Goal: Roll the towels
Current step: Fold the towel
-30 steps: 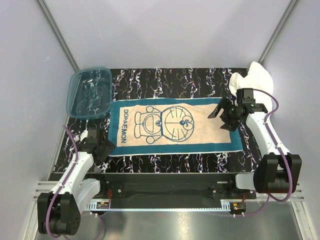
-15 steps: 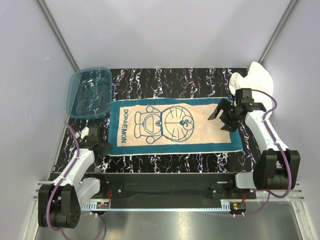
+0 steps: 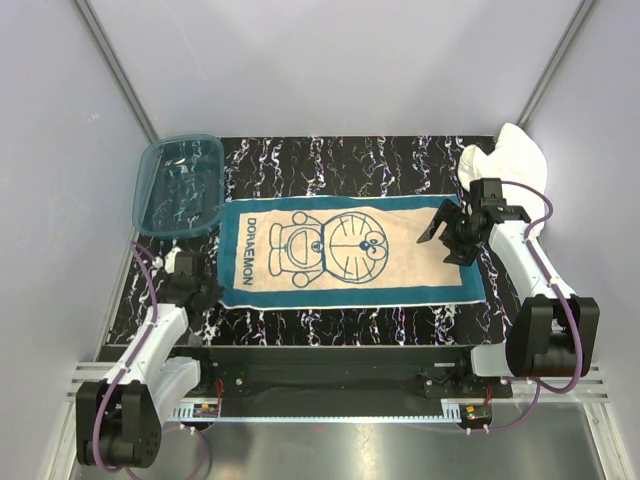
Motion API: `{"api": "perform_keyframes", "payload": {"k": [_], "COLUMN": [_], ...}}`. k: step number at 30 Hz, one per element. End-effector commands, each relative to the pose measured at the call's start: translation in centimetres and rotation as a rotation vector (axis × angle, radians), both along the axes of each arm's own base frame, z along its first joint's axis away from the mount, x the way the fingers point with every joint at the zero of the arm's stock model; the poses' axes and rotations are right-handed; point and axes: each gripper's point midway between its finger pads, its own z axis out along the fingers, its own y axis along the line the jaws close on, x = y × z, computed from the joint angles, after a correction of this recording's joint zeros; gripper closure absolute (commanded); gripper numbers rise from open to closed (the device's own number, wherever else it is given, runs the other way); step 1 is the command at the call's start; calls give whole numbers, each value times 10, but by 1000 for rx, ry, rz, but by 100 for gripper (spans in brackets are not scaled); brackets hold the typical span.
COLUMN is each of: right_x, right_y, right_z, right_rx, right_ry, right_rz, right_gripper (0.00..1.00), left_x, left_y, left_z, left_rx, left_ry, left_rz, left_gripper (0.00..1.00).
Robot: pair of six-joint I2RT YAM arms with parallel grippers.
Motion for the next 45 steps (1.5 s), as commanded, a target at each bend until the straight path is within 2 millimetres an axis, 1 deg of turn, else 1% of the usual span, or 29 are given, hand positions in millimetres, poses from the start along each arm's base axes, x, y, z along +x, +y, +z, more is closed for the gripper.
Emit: {"api": "perform_keyframes", "payload": {"k": [1,2,3,4,5,6,7,8,10,11,12,15,17,18,19,20,21,23,24,25,27,28,31,33,34,36,37,41,45], "right_x": [2,-1,-3,-5,-4,-11,-7,-11,-23,-29,-32,-48,-55,-59,-64,-68,-74,-81,-82,-82,-83,-81,-79,-85,-84,-87,-86,-86,-84], "right_y": [-8,-11,-19,-24,-28,-27,-39,-46,-65,-82,-89,-122,-132,-140,-142,-144,-150,-158,-160,-166,-165,-160,-154,-146,-145,-144,-144,-143,-142], "right_z": [2,1,-2,-4,1,-7,-5,-10,-28,-35,-39,-53,-57,-59,-61,-64,-66,-71,-74,-78,-83,-87,-95,-104,-104,-107,-109,-116,-123], "right_rx": [-45,-58,-96,-109,-100,-47,-20,-7,-45,-61,-53,-50,-61,-80,-93,-103,-123,-134,-121,-106,-92,-59,-23,2,4,-4,-5,0,10], "right_ry": [-8,-1,8,16,-13,6,-27,-13,58,86,108,165,181,194,214,230,246,260,263,264,287,298,300,317,309,320,318,328,338], "right_rz": [-33,-44,-85,-115,-144,-176,-237,-272,-353,-422,-464,-614,-654,-686,-697,-709,-738,-777,-786,-809,-818,-815,-831,-830,-830,-829,-828,-823,-808], "right_gripper": [11,11,11,11,11,11,11,11,11,10,10,11,11,11,12,12,12,12,14,16,20,29,32,34,37,37,41,46,66], "left_x": [21,22,24,26,28,28,29,29,32,34,36,41,42,44,45,47,48,50,50,52,52,53,54,54,55,54,55,55,55], "left_y": [0,0,-2,-2,-2,-5,-6,-7,-11,-19,-20,-26,-30,-26,-25,-32,-34,-32,-35,-33,-37,-37,-36,-37,-37,-36,-36,-36,-34], "left_z": [40,45,51,63,66,68,74,76,83,86,89,91,87,86,83,86,87,86,88,87,87,87,84,84,84,83,83,84,84], "left_rx": [22,26,24,37,41,31,29,22,-17,-55,-61,-68,-73,-73,-77,-115,-122,-125,-152,-159,-192,-208,-241,-257,-261,-263,-269,-268,-255], "left_ry": [-93,-95,-100,-97,-89,-81,-67,-62,-79,-95,-105,-98,-80,-81,-70,-84,-89,-87,-97,-99,-105,-107,-104,-105,-108,-108,-107,-110,-111], "left_rz": [-48,-55,-72,-94,-105,-125,-134,-135,-150,-182,-195,-257,-310,-307,-308,-338,-352,-354,-371,-369,-380,-386,-379,-382,-383,-380,-381,-381,-374], "left_gripper": [100,100,100,100,100,100,100,100,100,100,100,100,100,100,100,100,100,100,100,100,100,100,100,100,100,100,100,100,100]}}
